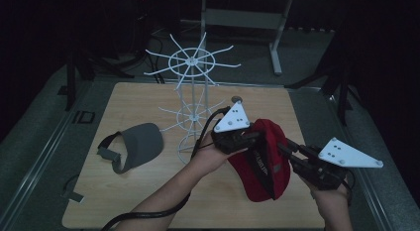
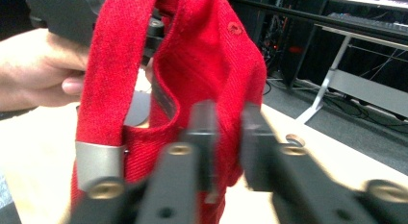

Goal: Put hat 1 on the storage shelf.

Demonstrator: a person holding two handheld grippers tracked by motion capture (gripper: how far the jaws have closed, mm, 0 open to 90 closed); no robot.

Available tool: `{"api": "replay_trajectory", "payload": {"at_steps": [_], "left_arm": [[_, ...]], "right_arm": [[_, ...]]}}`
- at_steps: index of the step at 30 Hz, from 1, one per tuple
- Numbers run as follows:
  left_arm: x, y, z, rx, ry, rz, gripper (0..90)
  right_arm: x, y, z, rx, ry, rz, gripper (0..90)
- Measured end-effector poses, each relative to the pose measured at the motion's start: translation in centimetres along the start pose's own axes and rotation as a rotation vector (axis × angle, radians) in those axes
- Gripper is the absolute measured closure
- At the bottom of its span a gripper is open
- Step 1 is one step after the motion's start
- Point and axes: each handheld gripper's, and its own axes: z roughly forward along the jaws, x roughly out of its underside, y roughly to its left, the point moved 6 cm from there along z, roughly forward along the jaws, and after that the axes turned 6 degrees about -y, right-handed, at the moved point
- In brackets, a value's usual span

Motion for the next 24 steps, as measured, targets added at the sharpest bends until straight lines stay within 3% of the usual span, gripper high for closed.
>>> {"api": "replay_trajectory", "payload": {"at_steps": [7,15,18,20,21,24], "left_arm": [[0.0,0.1,-0.5,0.024,-0.005,0.01,85.0],[-0.1,-0.3,-0.6,0.03,-0.007,0.027,81.3],[-0.2,-0.4,-0.7,0.016,0.012,0.029,73.0],[-0.2,-0.5,-1.0,-0.014,0.023,0.038,62.5],[-0.2,-0.5,-1.2,-0.025,0.027,0.055,59.1],[-0.2,-0.3,-2.0,-0.057,0.022,0.054,51.9]], "right_arm": [[-1.3,-0.3,-1.3,0.032,-0.08,0.026,87.8],[-2.3,-0.7,-1.9,0.051,-0.087,0.024,88.0],[-2.4,-0.9,-1.8,0.059,-0.093,0.032,88.0],[-2.5,-1.0,-1.8,0.065,-0.1,0.041,88.1],[-2.6,-1.0,-1.8,0.066,-0.101,0.042,88.0],[-2.8,-1.1,-1.9,0.068,-0.111,0.045,88.0]]}}
